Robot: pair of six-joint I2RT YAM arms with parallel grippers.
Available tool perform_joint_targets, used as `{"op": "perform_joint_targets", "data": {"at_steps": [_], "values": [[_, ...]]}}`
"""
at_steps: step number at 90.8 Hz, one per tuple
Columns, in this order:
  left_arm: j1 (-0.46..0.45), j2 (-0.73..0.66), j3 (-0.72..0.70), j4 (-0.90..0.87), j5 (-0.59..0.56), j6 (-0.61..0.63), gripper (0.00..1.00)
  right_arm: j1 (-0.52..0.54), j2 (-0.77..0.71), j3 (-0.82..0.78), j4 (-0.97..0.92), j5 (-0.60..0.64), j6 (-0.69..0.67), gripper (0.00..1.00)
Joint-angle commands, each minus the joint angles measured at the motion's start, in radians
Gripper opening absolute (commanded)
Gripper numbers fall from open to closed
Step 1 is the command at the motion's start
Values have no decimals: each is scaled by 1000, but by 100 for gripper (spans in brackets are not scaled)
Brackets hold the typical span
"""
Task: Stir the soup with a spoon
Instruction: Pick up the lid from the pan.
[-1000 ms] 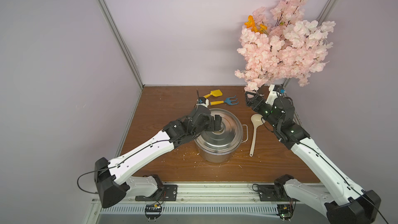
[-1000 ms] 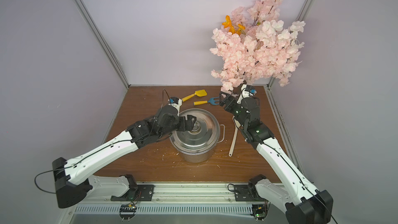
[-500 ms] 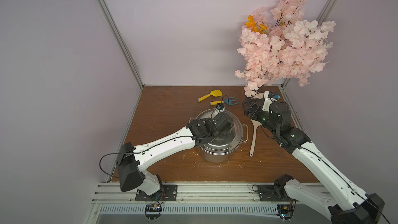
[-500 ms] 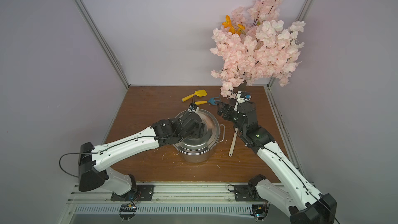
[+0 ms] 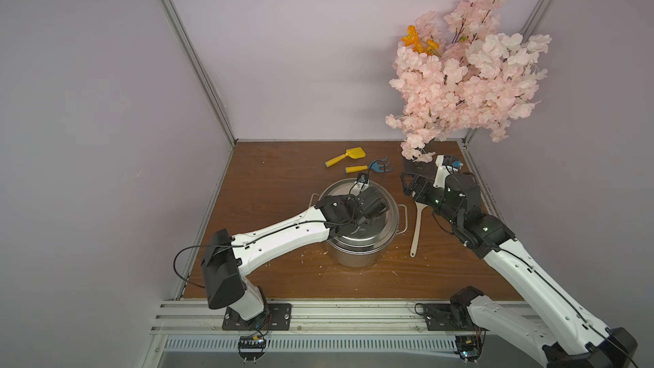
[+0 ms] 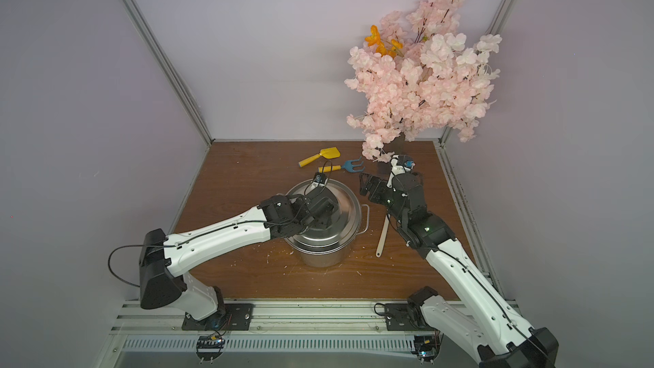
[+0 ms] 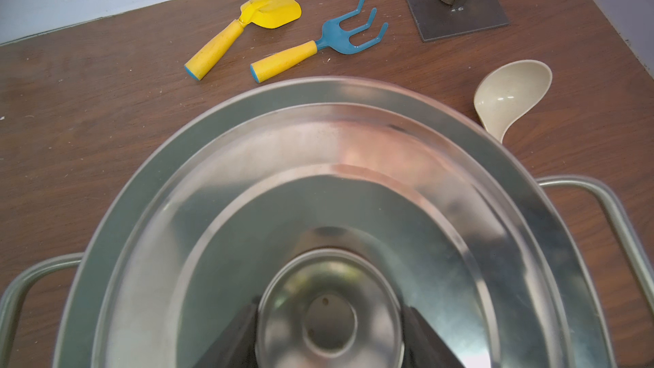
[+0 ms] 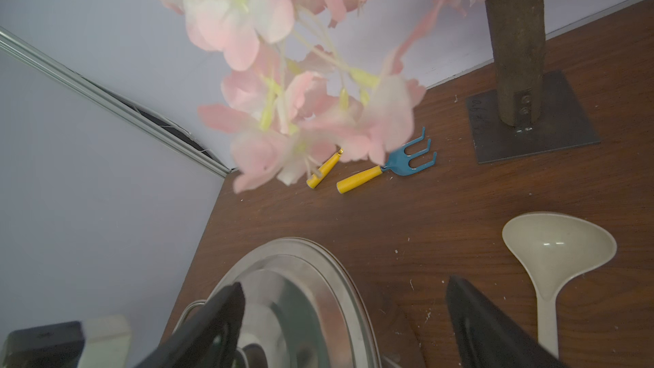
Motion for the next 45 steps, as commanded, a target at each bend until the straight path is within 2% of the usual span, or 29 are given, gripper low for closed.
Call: {"op": "perform_joint_targets", "data": {"at_steps": [1,13,45], "values": [[-10,33,12,-53,-11,14,55,6,-18,-13,-9,21,-15,94],[-10,38,28,-52,-11,18,44,6,-22,-18,-10,24,-19,94],[-10,7,88,-50,-78,34,36,6,-44,-26,-17,32,-21,95]]}}
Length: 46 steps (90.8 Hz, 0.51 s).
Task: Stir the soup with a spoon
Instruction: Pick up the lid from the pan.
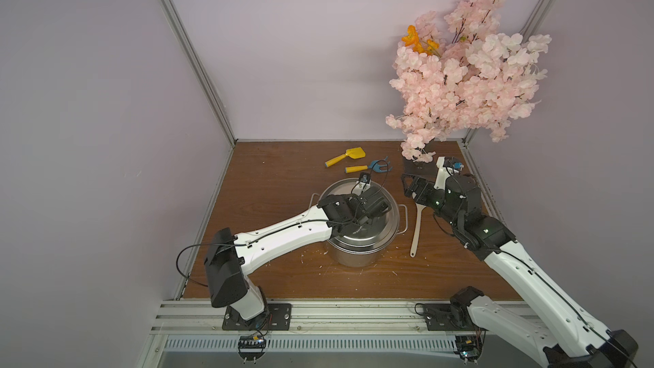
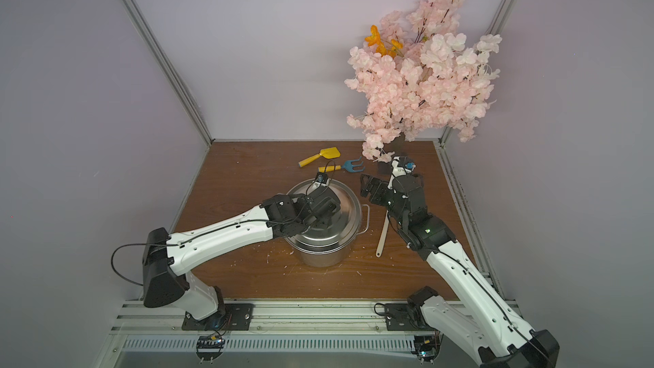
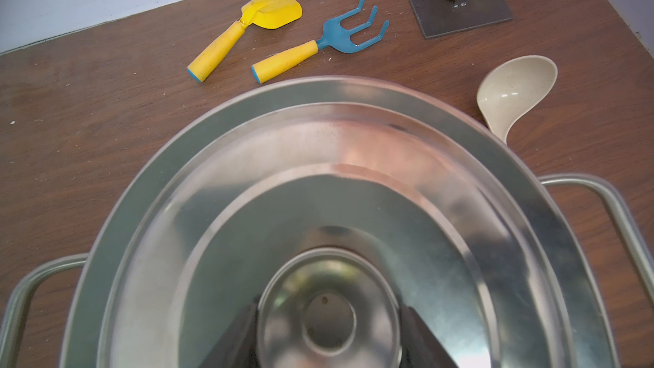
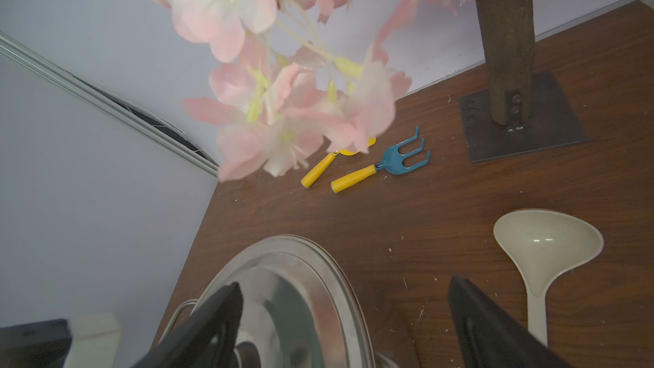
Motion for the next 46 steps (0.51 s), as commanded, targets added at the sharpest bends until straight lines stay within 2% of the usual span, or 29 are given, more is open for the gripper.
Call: {"op": "perform_joint_targets", "data": {"at_steps": [1,30,46], "values": [[-8,-11,54,-16,-69,29,36,6,-26,-11,-12,17,-17,95],[27,-52,88,-15,-76,40,34,6,-50,-17,-23,27,-20,96],[100,-120,97,-15,-62,56,33,4,-60,-28,-23,25,-19,96]]}}
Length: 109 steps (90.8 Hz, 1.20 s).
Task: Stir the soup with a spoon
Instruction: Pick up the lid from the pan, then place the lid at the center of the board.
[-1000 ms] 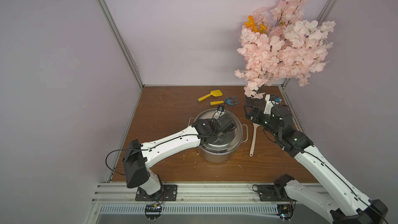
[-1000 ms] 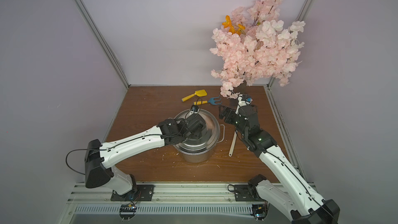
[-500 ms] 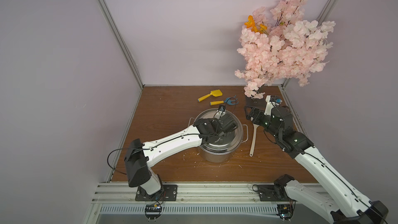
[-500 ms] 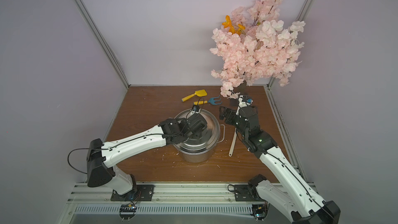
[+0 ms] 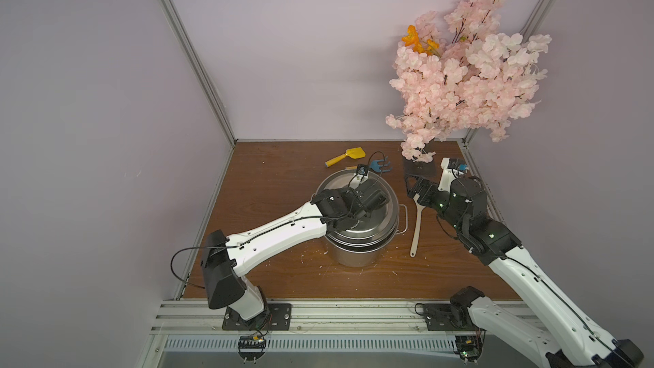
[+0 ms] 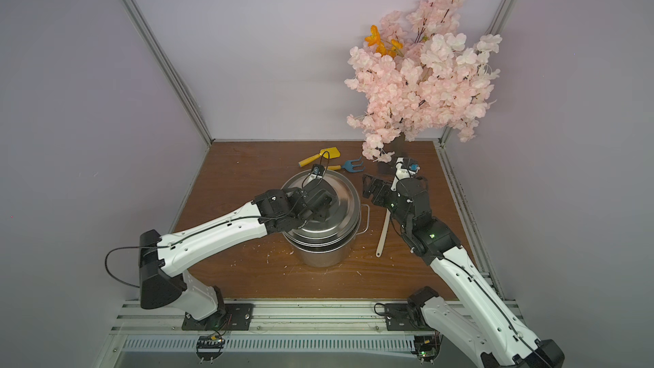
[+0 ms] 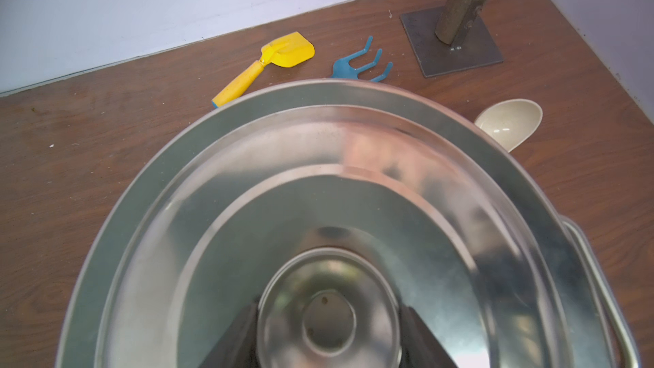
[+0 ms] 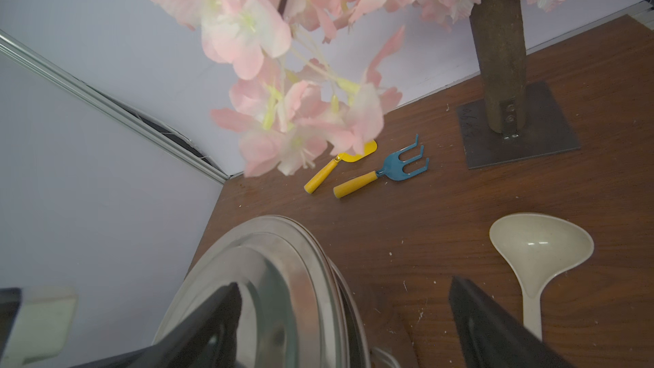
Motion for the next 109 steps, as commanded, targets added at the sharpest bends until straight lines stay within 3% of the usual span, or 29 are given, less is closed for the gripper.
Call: {"op": "perform_joint_targets", "data": {"at_steps": [1,22,47,57,77,109], "values": [[63,-81,43,2,-27,24,33,4,-16,-15,-15,14,-16,96],[285,-197,22,2,17,84,33,5,-32,-49,-9,-15,-6,96],[700,-285,-75,19,40,95,32,4,-97,-139,3,27,19,96],[820,-264,-103,61,77,92,32,0,-106,-165,3,34,35,97],[973,-166,-175,164,134,92,30,-26,-178,-223,-30,61,79,97],[1101,46,-260,299,251,105,30,-137,-225,-334,-73,-20,128,95]]}}
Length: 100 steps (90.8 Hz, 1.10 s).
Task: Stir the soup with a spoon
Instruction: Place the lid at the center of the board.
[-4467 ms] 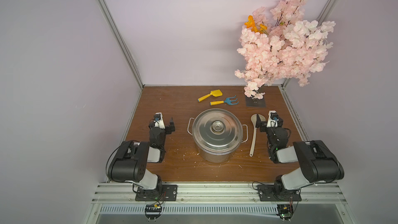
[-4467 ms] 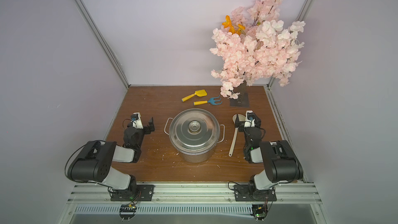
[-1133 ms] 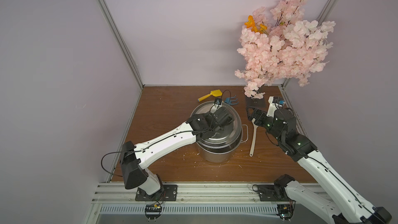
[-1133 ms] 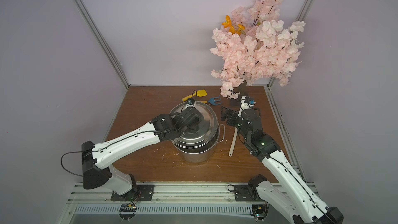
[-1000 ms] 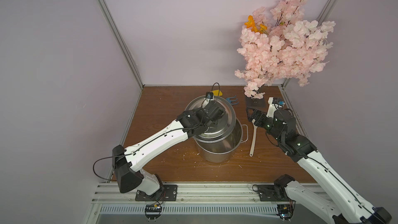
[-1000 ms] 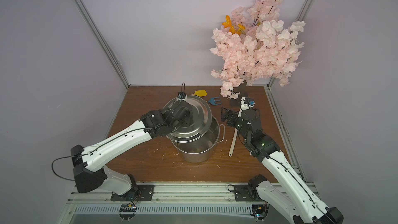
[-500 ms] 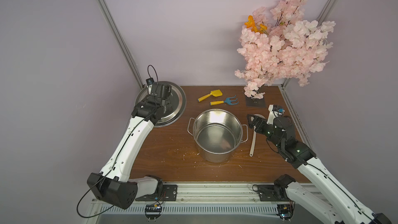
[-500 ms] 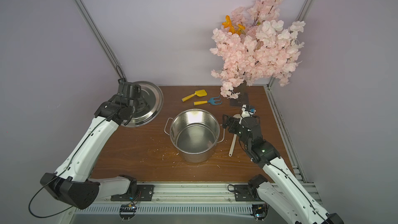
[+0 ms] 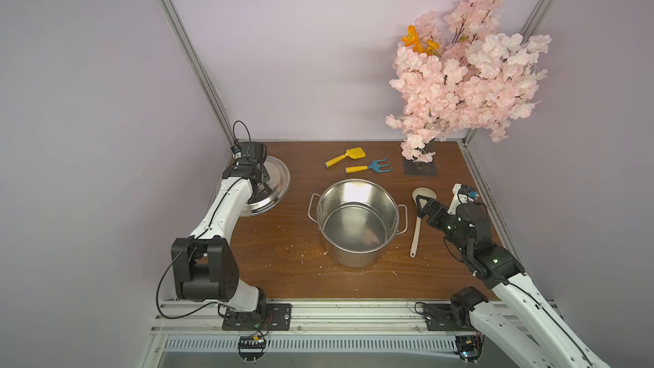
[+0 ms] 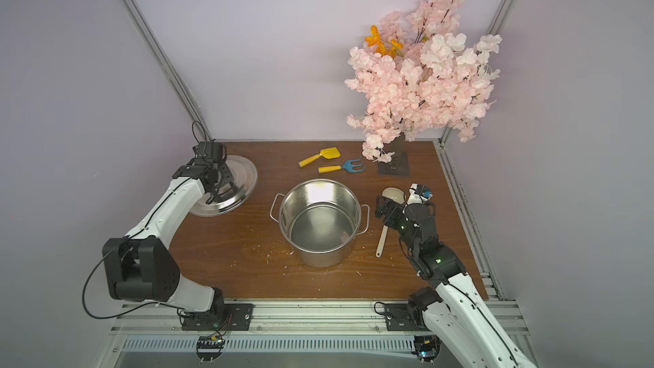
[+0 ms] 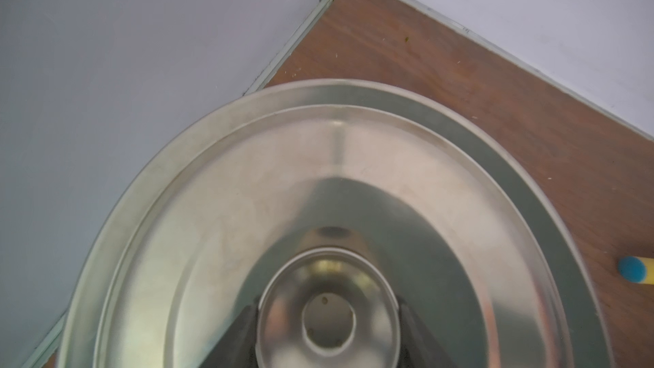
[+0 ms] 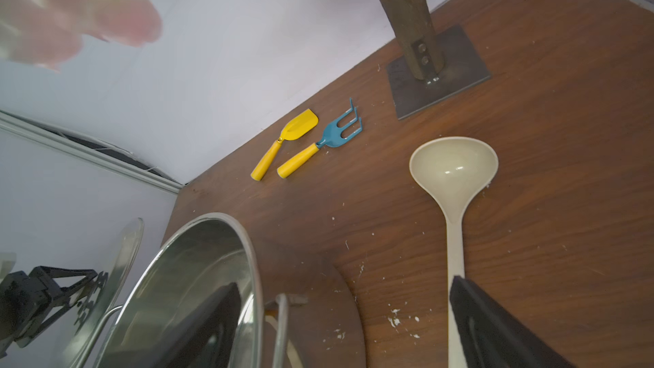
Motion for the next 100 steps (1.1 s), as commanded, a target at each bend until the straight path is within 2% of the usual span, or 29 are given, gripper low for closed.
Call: {"op": "perform_joint_targets", "data": {"at_steps": [1,17,34,61,64,76,83,91,100], "values": [[45,58,1,86,60,17,30,-40,-4,-41,-31,-42,30,95],[89,169,-6,125,118,26,31,-103,12,-85,-15,-103,31,94],[91,251,-23,155,111,39,31,-119,39,-113,-5,-117,40,93],[93,320,-79,195,138,37,39,-125,91,-146,23,-141,31,92],[92,320,-88,201,141,34,41,-125,101,-145,22,-143,29,92],[92,302,-115,214,162,23,61,-127,141,-145,30,-158,21,91],[93,276,-126,215,181,19,68,-128,167,-149,36,-162,14,91],[92,229,-127,209,218,18,75,-129,196,-155,45,-159,5,89],[92,166,-111,180,300,15,79,-131,226,-170,74,-177,-12,82]]}}
